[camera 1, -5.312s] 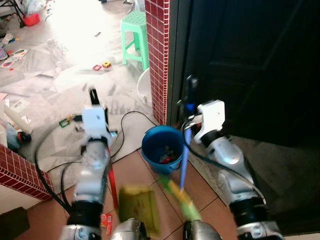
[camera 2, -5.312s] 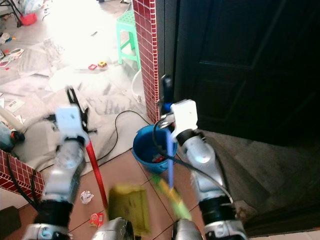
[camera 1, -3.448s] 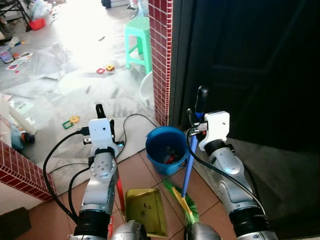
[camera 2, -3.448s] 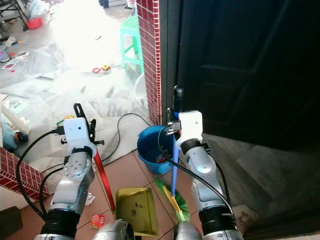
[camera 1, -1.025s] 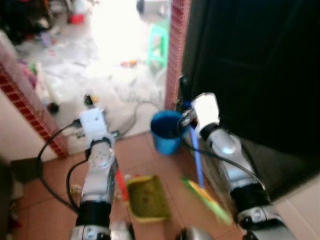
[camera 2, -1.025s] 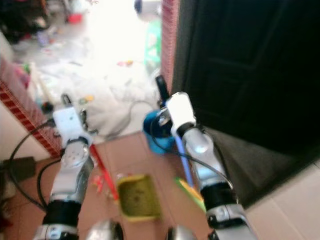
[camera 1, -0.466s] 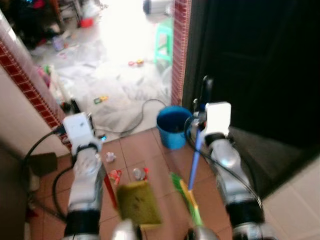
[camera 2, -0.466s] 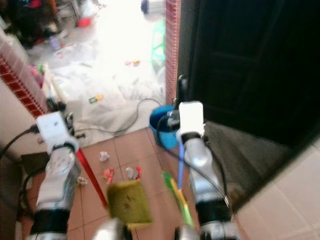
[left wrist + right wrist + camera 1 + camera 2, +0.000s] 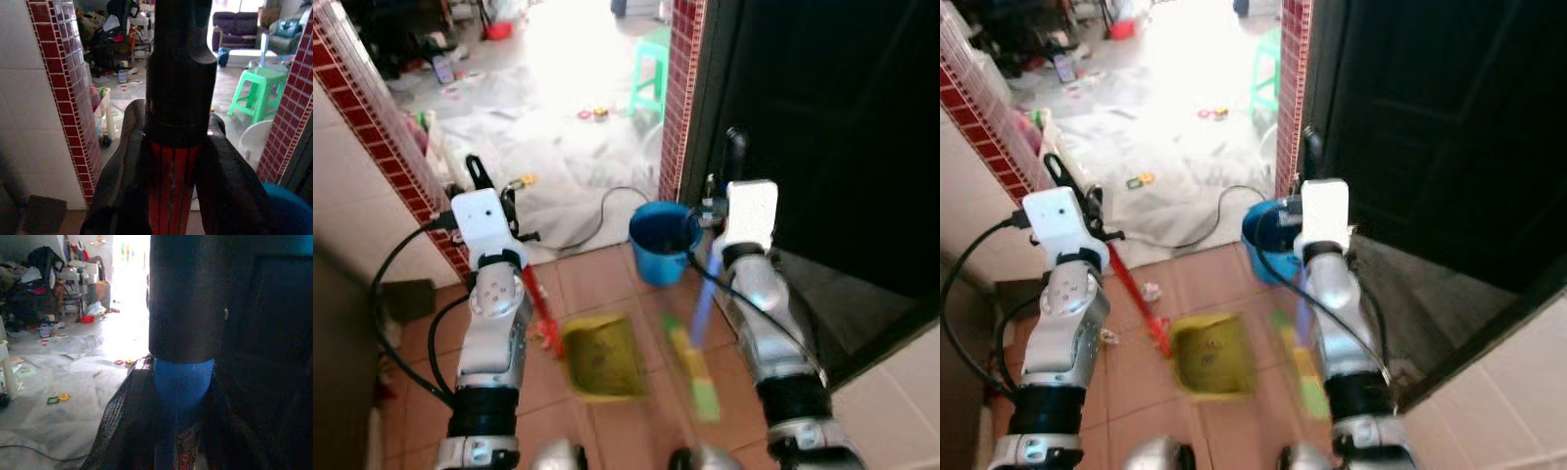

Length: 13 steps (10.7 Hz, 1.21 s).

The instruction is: Sweep floor

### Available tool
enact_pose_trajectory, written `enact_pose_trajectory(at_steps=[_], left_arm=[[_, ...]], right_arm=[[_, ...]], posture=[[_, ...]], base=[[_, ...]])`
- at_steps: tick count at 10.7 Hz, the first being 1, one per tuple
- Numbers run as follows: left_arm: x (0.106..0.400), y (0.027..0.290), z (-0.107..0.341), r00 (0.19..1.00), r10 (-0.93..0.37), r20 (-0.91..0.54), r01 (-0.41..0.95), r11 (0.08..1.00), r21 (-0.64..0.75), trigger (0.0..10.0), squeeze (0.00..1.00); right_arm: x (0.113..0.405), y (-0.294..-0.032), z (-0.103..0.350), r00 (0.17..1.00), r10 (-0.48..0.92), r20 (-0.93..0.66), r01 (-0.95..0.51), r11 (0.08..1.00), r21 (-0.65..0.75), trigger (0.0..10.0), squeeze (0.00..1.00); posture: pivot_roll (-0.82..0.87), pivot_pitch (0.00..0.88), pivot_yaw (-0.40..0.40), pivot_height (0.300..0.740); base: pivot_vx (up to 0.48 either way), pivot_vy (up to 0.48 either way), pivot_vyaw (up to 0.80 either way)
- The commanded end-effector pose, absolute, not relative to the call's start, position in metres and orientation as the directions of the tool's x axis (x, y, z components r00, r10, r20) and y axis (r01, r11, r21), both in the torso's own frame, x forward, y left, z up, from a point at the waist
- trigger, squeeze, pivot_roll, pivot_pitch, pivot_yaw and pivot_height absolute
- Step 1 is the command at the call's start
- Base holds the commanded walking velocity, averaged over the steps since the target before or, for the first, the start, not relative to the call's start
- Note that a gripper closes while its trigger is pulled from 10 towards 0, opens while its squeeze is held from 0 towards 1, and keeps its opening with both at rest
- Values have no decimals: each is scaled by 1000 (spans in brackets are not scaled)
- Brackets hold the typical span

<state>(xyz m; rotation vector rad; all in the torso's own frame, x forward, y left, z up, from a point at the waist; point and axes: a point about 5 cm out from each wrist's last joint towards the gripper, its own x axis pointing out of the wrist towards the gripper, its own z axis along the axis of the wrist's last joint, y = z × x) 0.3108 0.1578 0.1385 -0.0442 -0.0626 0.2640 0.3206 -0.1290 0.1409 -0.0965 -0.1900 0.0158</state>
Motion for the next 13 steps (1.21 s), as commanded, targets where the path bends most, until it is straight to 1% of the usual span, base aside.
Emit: enact_pose_trajectory(at_steps=[1,2,3,4,5,6,7,9,11,12,13], left_arm=[[312,160,150,954,280,105,-273,959,-77,10000,0],[315,162,151,948,302,102,-293,951,-100,10000,0],[317,165,153,938,329,112,-320,943,-93,10000,0],[315,171,150,923,369,112,-365,929,-56,10000,0],[314,175,148,920,373,117,-371,928,-40,10000,0],[314,175,148,922,370,117,-367,929,-43,10000,0],[314,175,150,922,355,154,-354,935,-36,10000,0],[316,167,151,926,350,144,-343,937,-73,10000,0],[314,164,151,928,338,159,-333,941,-58,10000,0],[313,163,151,927,328,182,-328,944,-33,10000,0],[313,163,151,925,325,197,-325,945,-32,10000,0]], right_arm=[[321,-132,152,973,22,232,5,993,-114,10000,0],[322,-129,154,971,45,234,-16,992,-122,10000,0],[325,-128,156,970,57,234,-29,992,-121,10000,0],[326,-127,158,969,64,239,-34,992,-125,10000,0],[326,-128,167,962,58,267,-28,993,-116,10000,0],[326,-128,169,958,62,278,-27,991,-128,10000,0],[324,-129,168,959,61,277,-23,990,-136,10000,0],[323,-127,166,959,64,274,-29,991,-128,10000,0],[325,-128,169,956,58,286,-29,994,-106,10000,0],[326,-128,170,955,57,291,-24,993,-113,10000,0],[325,-128,171,954,58,295,-21,992,-127,10000,0]], posture=[[-97,53,65,740],[-96,57,56,740],[-91,68,40,740],[-93,77,35,740],[-94,77,34,740],[-96,76,40,740],[-97,76,41,740],[-96,78,42,740],[-95,76,45,740],[-96,75,47,740],[-95,74,50,740]], base=[[0,0,0],[0,0,0],[0,480,0],[0,480,0],[0,480,0],[0,480,0],[0,480,0],[0,480,666],[0,480,0],[0,311,0],[0,0,0]])
